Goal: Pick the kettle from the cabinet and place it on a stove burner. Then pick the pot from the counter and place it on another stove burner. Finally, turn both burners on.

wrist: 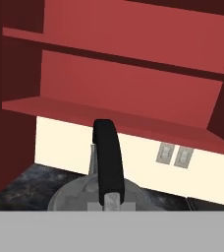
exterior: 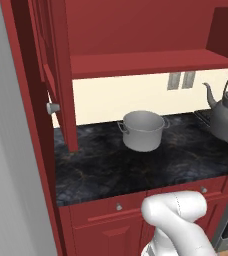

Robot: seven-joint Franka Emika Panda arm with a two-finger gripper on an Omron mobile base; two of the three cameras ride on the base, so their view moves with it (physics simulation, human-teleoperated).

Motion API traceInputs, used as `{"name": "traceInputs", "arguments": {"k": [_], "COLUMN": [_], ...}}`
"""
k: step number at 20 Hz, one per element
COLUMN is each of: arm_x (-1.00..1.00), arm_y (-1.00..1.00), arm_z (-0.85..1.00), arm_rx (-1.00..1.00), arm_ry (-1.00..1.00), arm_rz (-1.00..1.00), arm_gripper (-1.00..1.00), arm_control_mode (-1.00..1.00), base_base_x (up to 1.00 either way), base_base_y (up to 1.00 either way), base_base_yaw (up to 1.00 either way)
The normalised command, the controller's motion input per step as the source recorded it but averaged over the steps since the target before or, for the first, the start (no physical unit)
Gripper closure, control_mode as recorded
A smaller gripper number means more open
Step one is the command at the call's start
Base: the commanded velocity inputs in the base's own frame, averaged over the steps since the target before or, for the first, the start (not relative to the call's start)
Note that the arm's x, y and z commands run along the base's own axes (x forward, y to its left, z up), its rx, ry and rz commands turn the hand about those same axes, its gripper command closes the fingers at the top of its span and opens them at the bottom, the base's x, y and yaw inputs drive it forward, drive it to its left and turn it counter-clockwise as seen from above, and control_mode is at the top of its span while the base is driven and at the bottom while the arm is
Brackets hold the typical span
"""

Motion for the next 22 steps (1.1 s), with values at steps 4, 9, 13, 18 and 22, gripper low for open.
{"name": "traceInputs", "arguments": {"k": [4,9,13,18,22], "arm_x": [0.00,0.00,0.00,0.00,0.00], "arm_y": [0.00,0.00,0.00,0.00,0.00], "arm_z": [0.00,0.00,0.00,0.00,0.00], "arm_rx": [0.00,0.00,0.00,0.00,0.00], "arm_ry": [0.00,0.00,0.00,0.00,0.00], "arm_rz": [0.00,0.00,0.00,0.00,0.00], "arm_gripper": [1.00,1.00,1.00,1.00,1.00], "arm_control_mode": [1.00,1.00,1.00,1.00,1.00], "base_base_x": [-0.38,-0.39,-0.44,-0.56,-0.53], "base_base_y": [-0.38,-0.33,-0.38,-0.47,-0.58], "base_base_yaw": [-0.19,-0.19,-0.20,-0.21,-0.21]}}
